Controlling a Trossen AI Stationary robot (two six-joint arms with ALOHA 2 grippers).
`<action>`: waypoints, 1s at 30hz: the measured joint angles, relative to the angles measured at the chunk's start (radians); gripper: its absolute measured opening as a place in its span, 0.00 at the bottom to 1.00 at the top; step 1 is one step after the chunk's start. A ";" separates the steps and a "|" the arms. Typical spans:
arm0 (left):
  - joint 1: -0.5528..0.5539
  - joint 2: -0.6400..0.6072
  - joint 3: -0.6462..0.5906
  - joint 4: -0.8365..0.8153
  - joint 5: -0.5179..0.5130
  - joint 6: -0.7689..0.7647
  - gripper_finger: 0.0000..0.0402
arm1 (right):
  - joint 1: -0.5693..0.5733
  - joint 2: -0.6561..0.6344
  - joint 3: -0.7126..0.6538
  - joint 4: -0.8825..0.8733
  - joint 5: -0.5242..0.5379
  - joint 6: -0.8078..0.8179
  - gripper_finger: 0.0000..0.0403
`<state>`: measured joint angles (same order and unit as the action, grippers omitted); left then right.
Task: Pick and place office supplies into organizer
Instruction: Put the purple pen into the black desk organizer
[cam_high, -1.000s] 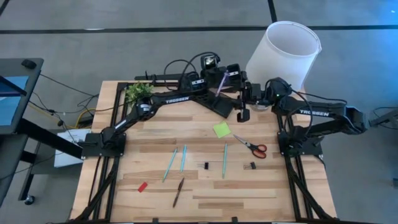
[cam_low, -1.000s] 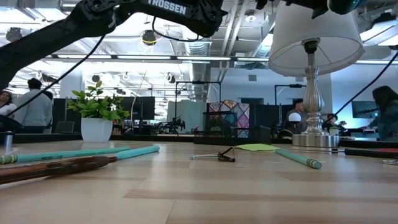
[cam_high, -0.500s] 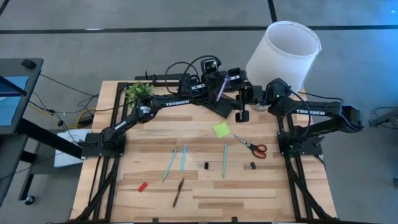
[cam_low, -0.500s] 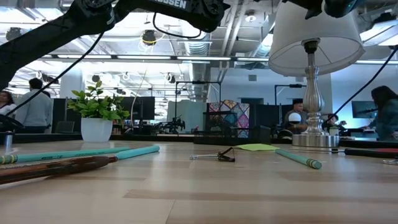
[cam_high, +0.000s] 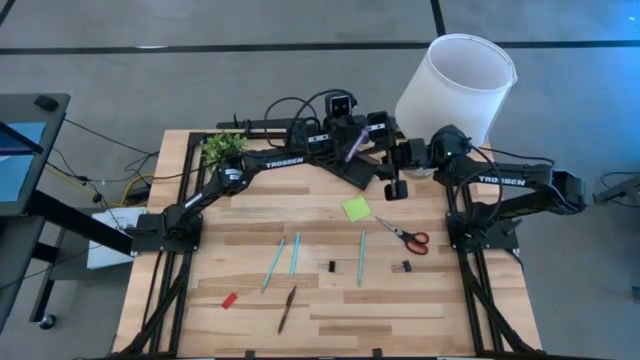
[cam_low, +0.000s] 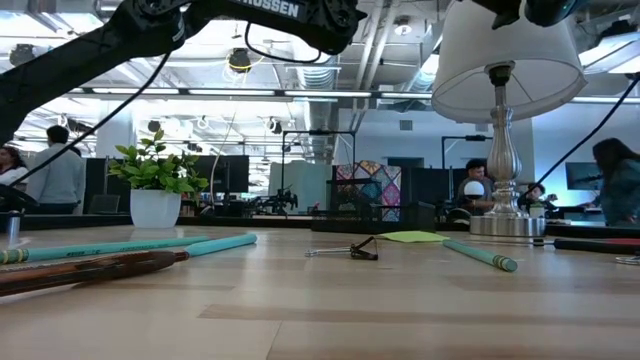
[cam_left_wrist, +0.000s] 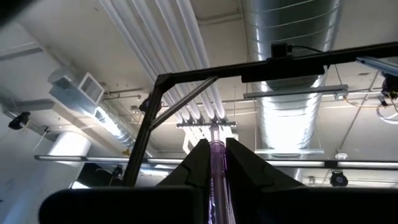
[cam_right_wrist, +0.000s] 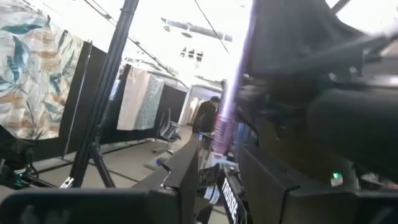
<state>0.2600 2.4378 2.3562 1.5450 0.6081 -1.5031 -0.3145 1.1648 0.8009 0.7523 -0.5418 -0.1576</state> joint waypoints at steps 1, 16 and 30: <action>0.003 0.000 0.000 -0.004 0.004 0.000 0.04 | 0.000 0.000 0.000 -0.017 0.012 0.006 0.26; 0.218 -0.015 -0.027 0.007 0.101 0.055 0.04 | 0.005 -0.150 0.000 -0.632 0.070 0.296 0.25; 0.317 -0.011 -0.383 -0.189 0.169 0.329 0.04 | 0.252 -0.323 0.000 -0.811 0.240 0.388 0.25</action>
<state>0.5770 2.4271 1.9727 1.3557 0.7769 -1.1742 -0.0626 0.8414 0.8009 -0.0585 -0.3019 0.2301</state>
